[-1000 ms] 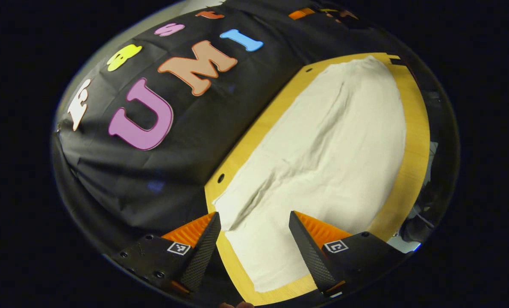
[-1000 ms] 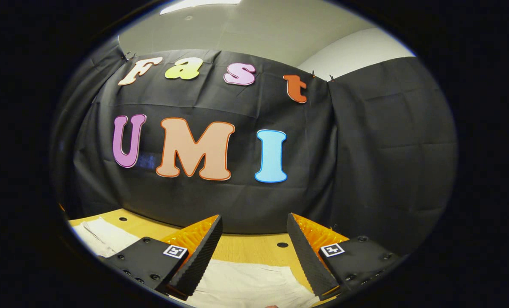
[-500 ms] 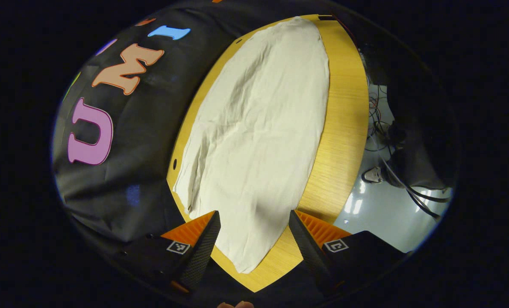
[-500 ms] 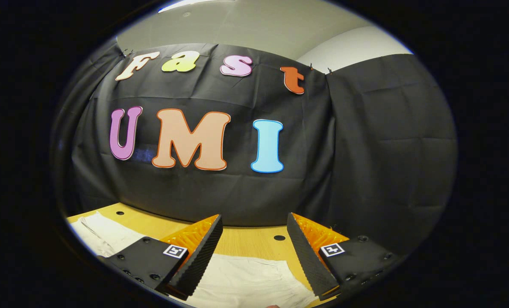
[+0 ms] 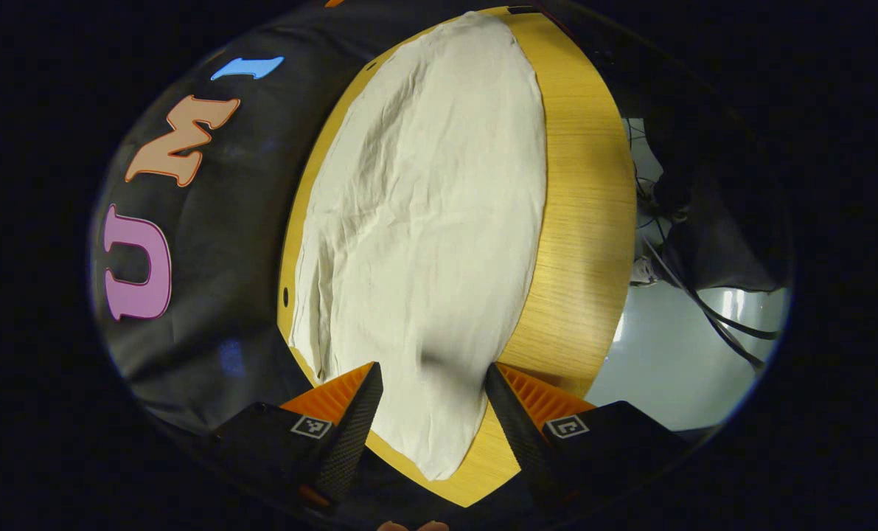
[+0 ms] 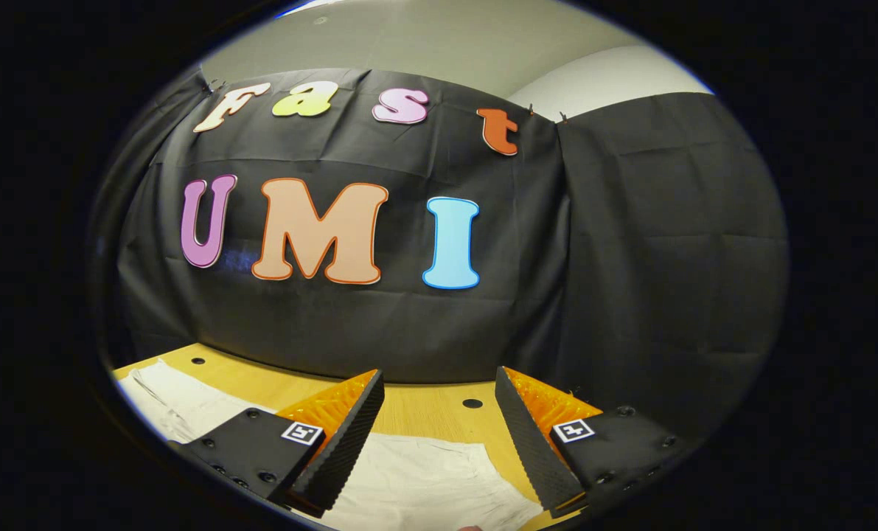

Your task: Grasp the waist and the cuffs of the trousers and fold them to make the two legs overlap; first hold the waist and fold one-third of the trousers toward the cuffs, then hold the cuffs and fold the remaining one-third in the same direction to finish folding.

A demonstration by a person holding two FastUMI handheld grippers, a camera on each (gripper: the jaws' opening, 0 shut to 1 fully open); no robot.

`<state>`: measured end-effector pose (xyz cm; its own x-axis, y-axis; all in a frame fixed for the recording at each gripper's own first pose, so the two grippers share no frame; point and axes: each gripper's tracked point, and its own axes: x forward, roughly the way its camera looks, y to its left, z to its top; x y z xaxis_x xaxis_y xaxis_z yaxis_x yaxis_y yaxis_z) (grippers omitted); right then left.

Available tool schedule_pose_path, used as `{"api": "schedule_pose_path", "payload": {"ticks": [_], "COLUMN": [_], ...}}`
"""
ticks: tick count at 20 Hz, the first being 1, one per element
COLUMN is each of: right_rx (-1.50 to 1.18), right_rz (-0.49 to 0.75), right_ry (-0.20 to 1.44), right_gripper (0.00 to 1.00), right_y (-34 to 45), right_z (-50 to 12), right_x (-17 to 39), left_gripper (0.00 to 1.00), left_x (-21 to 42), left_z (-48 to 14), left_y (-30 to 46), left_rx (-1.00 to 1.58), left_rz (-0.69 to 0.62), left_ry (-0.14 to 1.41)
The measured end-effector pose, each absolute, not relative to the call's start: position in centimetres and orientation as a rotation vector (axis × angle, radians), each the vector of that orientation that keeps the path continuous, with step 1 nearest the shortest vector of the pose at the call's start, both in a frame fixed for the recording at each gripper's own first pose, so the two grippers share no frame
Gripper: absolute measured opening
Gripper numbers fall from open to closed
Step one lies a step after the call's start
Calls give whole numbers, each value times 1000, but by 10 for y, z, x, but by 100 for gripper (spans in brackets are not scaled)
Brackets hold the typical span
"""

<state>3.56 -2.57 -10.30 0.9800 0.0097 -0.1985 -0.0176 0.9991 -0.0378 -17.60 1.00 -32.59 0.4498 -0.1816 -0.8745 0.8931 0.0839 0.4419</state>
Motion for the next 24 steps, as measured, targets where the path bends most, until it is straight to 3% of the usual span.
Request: {"api": "schedule_pose_path", "payload": {"ticks": [7, 9, 11, 13, 14, 18, 21, 24], "right_rx": [-28, -33, -36, -45, -50, -105, -204, -305], "right_rz": [-2, -5, -9, -16, -18, -1, 47, 95], "right_ry": [215, 221, 224, 223, 225, 242, 263, 300], "right_gripper": [97, 97, 97, 97, 97, 97, 97, 98], "right_y": [-28, -28, -30, -34, -36, -44, -50, -56], "right_z": [-112, -115, -116, -115, -115, -123, -136, -152], "right_x": [35, 34, 33, 32, 32, 30, 24, 15], "left_gripper": [90, 82, 71, 54, 39, 8, 1, 0], "left_x": [-140, -136, -136, -141, -142, -146, -146, -146], "left_z": [-335, -339, -344, -348, -351, -355, -356, -355], "left_y": [5, 4, 3, 5, 4, 3, 4, 3], "left_rx": [1286, 1290, 1287, 1267, 1259, 1244, 1255, 1251], "left_rz": [-909, -914, -924, -930, -927, -931, -915, -905], "left_ry": [714, 720, 738, 774, 783, 811, 788, 780]}}
